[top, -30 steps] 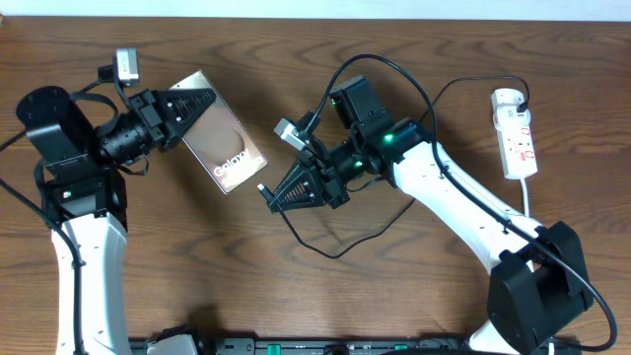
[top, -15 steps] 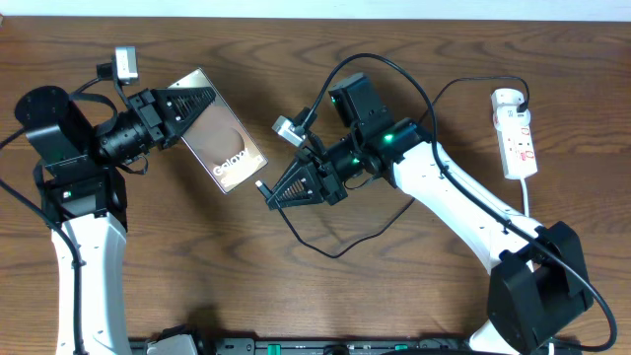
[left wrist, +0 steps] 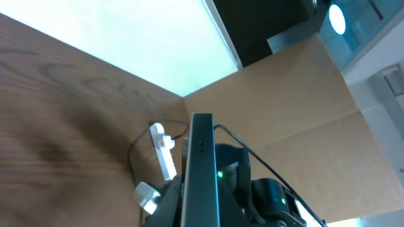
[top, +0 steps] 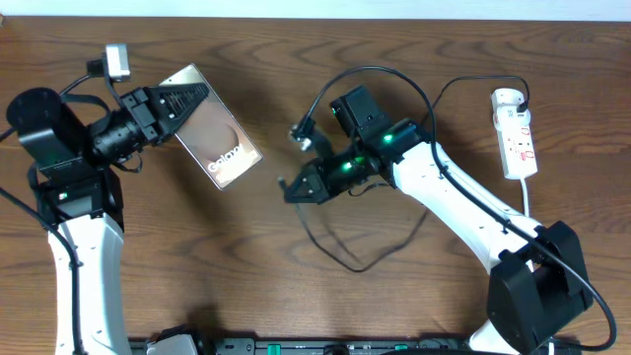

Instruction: Plug charger to phone and switch on socket

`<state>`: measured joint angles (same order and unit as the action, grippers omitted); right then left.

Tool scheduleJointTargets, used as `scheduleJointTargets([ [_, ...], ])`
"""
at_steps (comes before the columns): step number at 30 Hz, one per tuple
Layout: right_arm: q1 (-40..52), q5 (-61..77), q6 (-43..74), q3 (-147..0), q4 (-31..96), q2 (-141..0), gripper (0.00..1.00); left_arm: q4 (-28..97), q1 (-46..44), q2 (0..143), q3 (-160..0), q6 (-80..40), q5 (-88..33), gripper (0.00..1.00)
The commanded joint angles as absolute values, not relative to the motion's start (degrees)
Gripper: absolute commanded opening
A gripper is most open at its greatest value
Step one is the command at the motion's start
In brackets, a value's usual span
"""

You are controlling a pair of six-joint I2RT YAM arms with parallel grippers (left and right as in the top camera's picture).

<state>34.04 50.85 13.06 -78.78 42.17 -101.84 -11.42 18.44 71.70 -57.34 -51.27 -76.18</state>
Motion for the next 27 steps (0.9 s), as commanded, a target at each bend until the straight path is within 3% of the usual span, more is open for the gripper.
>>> scheduleJointTargets([
  [1,33.7,32.6,21.0,-78.6,44.2,-102.5,0.01,-12.1,19.9,71.4,-57.3,-52.2,-77.3,0.07],
  [6,34.3,12.4,27.9,-78.4,56.7,-104.0,0.01,-12.1,20.0,71.4,-57.3,-52.2,-77.4,0.07],
  [27,37.5,12.6,31.3,-67.3,56.5,-111.7,0.01,-12.1,20.0,71.4,-57.3,-52.2,-78.0,0.07],
])
